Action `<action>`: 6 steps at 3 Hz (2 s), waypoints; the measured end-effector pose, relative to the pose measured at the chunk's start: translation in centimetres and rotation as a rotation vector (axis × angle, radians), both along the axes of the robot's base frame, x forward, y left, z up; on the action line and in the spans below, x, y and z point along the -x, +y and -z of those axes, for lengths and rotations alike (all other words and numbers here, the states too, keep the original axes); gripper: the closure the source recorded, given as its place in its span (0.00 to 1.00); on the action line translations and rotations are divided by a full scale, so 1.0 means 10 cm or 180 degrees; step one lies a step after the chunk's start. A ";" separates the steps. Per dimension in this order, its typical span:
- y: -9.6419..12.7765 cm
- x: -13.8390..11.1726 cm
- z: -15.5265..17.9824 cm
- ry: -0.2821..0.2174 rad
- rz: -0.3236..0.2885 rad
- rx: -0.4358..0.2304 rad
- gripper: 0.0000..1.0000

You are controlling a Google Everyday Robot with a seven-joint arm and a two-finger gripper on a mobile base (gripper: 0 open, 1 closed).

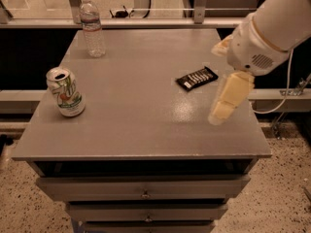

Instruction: Knock 7up can over

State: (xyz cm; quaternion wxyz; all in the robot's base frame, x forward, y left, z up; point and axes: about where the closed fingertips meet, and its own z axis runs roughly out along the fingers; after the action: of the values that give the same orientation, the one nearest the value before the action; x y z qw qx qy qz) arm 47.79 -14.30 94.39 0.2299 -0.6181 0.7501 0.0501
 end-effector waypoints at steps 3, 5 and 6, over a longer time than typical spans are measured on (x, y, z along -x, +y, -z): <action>0.78 -0.32 0.07 -0.0096 -0.0243 -0.0561 0.00; 1.99 -0.93 0.18 -0.0192 -0.0473 -0.1387 0.00; 2.54 -1.07 0.25 -0.0137 -0.0567 -0.1798 0.00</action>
Offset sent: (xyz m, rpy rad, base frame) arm 0.0190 0.0505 -0.0064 0.1144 -0.0108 0.0634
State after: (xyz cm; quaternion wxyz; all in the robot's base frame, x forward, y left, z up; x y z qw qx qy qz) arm 58.46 11.07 91.88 0.4033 -0.5940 0.6442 0.2637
